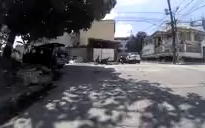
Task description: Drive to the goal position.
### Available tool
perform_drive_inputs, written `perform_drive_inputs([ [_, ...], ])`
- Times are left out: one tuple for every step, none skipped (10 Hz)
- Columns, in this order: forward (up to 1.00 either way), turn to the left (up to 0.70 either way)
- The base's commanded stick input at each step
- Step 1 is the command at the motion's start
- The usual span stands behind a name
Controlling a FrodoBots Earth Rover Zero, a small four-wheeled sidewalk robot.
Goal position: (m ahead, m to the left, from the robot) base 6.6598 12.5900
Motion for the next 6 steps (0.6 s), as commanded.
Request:
perform_drive_inputs([
  [1.0,-0.41],
  [1.0,-0.23],
  [1.0,-0.05],
  [1.0,-0.01],
  [1.0,-0.01],
  [1.0,-0.01],
])
